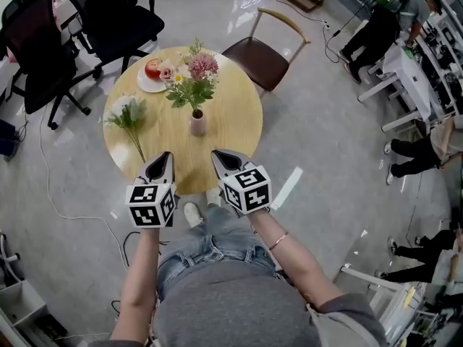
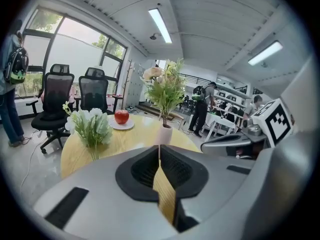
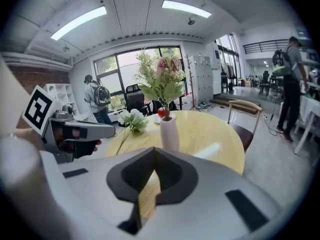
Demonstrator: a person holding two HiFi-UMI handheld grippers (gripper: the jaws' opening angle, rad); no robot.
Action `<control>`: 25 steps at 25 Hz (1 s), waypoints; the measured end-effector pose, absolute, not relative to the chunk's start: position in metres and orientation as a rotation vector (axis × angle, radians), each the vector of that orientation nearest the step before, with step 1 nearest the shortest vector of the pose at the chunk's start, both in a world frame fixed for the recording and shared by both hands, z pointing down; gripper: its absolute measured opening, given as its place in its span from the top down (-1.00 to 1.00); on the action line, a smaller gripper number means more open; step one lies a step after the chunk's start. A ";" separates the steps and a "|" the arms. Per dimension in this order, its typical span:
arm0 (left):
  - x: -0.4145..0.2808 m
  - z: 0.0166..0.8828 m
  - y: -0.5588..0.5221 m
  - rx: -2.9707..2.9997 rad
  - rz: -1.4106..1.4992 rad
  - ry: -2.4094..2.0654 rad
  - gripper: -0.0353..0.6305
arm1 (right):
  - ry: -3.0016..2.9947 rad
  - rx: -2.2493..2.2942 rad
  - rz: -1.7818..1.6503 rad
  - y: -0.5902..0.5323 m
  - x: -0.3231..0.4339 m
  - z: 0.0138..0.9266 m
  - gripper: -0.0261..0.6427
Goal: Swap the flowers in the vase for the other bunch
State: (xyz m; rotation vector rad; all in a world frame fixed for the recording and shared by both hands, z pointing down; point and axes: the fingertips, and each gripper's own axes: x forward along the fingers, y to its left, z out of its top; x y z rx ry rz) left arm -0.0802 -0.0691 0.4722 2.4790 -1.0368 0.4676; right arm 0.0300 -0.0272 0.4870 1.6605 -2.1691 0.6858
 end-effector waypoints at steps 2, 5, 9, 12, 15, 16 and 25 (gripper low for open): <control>-0.081 0.469 -0.067 2.480 0.463 -1.041 0.82 | -2.164 1.676 0.660 -0.025 0.034 0.480 0.89; -0.082 0.465 -0.065 2.477 0.447 -1.040 0.82 | -2.156 1.702 0.582 -0.025 0.038 0.470 0.89; -0.080 0.460 -0.063 2.487 0.433 -1.034 0.82 | -2.173 1.725 0.493 -0.024 0.038 0.458 0.89; -0.080 0.457 -0.060 2.495 0.427 -1.032 0.82 | -2.181 1.739 0.484 -0.022 0.037 0.455 0.89; -0.081 0.455 -0.059 2.497 0.420 -1.036 0.82 | -2.182 1.754 0.483 -0.022 0.037 0.452 0.89; -0.082 0.454 -0.058 2.497 0.417 -1.037 0.82 | -2.183 1.757 0.483 -0.021 0.037 0.451 0.89; -0.088 0.444 -0.052 2.505 0.389 -1.055 0.82 | -2.213 1.790 0.471 -0.012 0.038 0.437 0.89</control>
